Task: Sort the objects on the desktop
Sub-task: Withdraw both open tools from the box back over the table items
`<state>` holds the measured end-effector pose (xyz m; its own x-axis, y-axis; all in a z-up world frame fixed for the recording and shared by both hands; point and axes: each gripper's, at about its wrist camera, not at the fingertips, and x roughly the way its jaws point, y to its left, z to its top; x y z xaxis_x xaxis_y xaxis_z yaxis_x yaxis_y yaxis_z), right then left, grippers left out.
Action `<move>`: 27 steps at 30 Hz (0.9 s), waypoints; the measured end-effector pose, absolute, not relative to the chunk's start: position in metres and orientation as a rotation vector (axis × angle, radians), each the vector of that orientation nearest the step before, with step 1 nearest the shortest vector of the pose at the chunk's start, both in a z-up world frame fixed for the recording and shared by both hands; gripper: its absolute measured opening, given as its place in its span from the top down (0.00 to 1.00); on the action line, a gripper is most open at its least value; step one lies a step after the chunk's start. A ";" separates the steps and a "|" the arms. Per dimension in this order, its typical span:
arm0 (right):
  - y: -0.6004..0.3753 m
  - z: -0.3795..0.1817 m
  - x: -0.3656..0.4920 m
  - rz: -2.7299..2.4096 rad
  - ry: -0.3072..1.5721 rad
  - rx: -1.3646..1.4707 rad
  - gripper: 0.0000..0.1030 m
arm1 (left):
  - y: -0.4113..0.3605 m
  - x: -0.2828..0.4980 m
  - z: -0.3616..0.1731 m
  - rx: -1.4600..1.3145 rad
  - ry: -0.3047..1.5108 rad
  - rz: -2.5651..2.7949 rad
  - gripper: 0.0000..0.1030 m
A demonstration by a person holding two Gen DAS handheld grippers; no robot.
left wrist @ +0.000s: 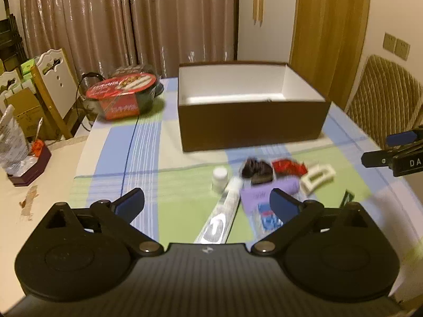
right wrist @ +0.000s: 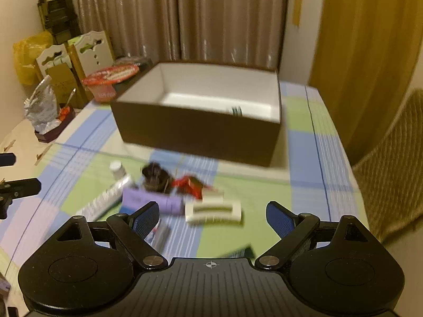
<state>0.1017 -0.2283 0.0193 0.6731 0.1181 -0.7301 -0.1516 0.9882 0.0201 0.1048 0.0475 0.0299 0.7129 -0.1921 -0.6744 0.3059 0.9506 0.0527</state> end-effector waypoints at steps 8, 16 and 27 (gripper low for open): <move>-0.234 0.008 0.066 0.074 0.846 0.013 0.12 | 0.068 0.074 0.032 0.216 0.710 -0.246 0.01; -0.233 0.010 0.054 0.052 0.845 0.005 0.12 | 0.070 0.064 0.028 0.190 0.719 -0.265 0.01; -0.228 0.008 0.056 0.053 0.854 -0.011 0.12 | 0.065 0.064 0.024 0.177 0.728 -0.290 0.01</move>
<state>0.0556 -0.2282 0.0080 0.6555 0.0427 -0.7539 -0.0511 0.9986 0.0121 0.0635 0.0647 0.0239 0.7089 -0.1985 -0.6768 0.3205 0.9455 0.0583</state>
